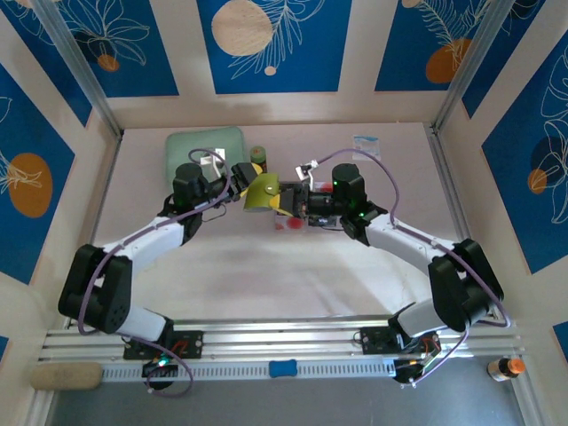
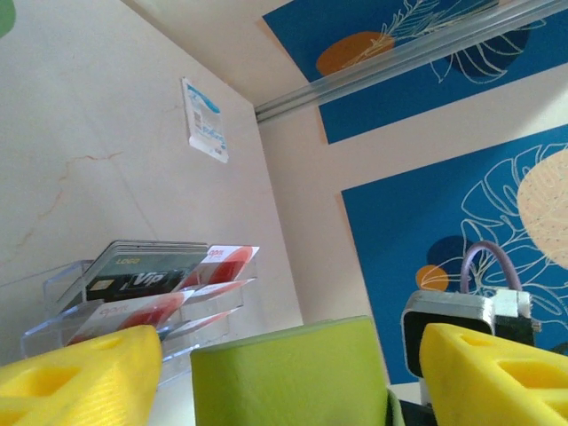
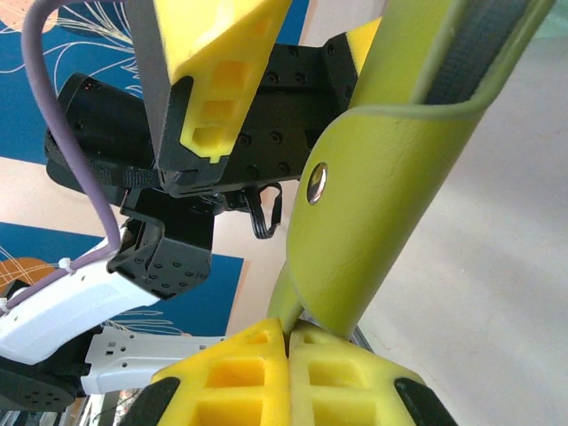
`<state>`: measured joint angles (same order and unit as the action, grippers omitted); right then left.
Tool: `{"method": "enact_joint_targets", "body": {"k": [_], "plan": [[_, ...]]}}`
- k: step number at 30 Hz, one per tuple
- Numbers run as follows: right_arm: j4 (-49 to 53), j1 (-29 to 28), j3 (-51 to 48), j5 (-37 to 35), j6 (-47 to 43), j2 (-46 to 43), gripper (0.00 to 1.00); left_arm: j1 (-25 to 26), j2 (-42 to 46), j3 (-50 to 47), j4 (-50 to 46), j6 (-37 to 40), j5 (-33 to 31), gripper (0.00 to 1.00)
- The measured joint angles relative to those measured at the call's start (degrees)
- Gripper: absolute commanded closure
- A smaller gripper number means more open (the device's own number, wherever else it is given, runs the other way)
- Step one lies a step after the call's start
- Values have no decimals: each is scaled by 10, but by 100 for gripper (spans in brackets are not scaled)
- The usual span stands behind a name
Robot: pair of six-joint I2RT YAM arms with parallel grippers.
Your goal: Put the credit cards into the card holder
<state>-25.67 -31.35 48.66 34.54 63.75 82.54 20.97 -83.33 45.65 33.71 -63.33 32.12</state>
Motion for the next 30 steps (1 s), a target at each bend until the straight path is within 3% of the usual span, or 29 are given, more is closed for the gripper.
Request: {"method": "enact_joint_targets", "body": {"k": [6,15,16,19,21,25,30], "plan": [[-16,0,0,1,11,12,100,2,-5,-9,27,-17,7,42],[-27,0,0,2,13,14,100,3,-12,-21,59,-38,9,77],[-26,0,0,2,13,14,97,3,-12,-21,63,-40,9,82],[-10,5,0,2,8,14,71,5,-12,-22,75,-41,9,93],[30,12,0,-9,-11,8,60,6,-11,-23,75,-41,8,97],[174,26,15,-62,-72,-28,45,6,-7,-30,65,-37,-3,100],[333,13,105,-149,-138,-41,36,10,18,-32,32,-26,-32,100]]}}
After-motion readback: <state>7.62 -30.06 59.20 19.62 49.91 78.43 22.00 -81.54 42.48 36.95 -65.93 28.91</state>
